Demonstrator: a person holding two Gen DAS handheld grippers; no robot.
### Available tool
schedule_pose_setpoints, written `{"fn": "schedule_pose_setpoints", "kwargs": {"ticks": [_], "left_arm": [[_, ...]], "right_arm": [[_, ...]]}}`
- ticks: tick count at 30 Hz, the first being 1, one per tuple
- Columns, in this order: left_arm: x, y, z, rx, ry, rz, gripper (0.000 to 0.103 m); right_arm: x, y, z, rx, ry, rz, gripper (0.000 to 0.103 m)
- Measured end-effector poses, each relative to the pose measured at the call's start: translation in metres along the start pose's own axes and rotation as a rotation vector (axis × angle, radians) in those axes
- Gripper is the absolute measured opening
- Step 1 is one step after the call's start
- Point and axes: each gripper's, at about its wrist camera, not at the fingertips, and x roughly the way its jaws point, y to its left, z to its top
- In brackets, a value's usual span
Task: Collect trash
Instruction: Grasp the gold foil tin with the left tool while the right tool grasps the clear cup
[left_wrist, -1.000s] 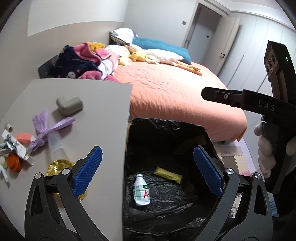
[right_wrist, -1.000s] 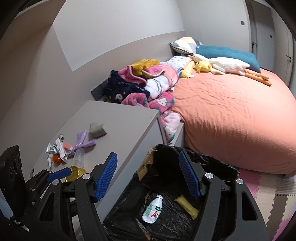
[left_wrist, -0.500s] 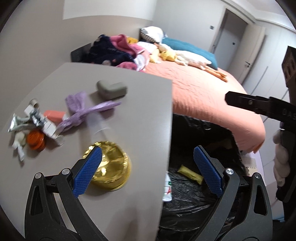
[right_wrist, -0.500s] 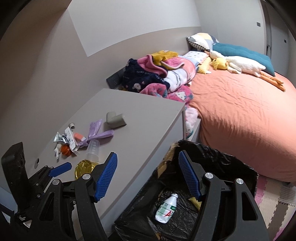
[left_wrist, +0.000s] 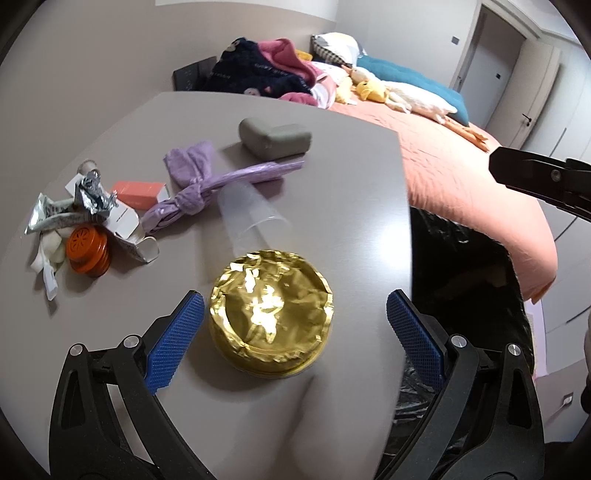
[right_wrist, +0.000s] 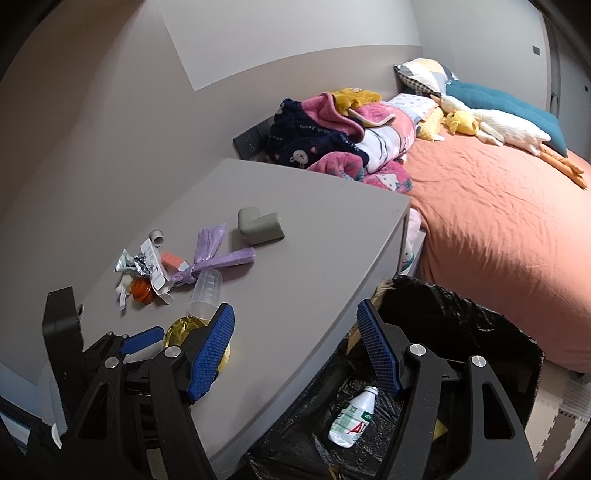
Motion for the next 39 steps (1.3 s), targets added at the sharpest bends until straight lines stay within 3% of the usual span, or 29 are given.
{"fn": "schedule_pose_setpoints", "kwargs": {"ticks": [5,7,8,18,32,39], "left_arm": [[0.008,0.006,-0.001,0.006,0.008,-0.002,0.089],[0.011,0.008,-0.002,0.006,0.022,-0.012,0.081],[0.013,0.009,-0.003,0.008,0.031,-0.017,0.072],[0.003,0.029,-0.007,-0.019,0.018,-0.039,0.072],[-0.022,0.076,-0.017,-0.116,0.006,0.021,0.072],[-0.021,0.089,-0.016,-0.138,0.001,0.011,0.072]], "right_arm": [[0.013,0.011,0.002,-0.013,0.015,0.011,0.07],[0.019,0.016,0.003,-0.017,0.024,0.019,0.07],[0.022,0.018,0.004,-0.019,0.028,0.024,0.07],[0.055,0.049,0.006,-0.063,0.118,0.109,0.07],[0.108,0.091,0.004,-0.108,0.212,0.173,0.07],[0.131,0.101,0.005,-0.101,0.234,0.167,0.061]]}}
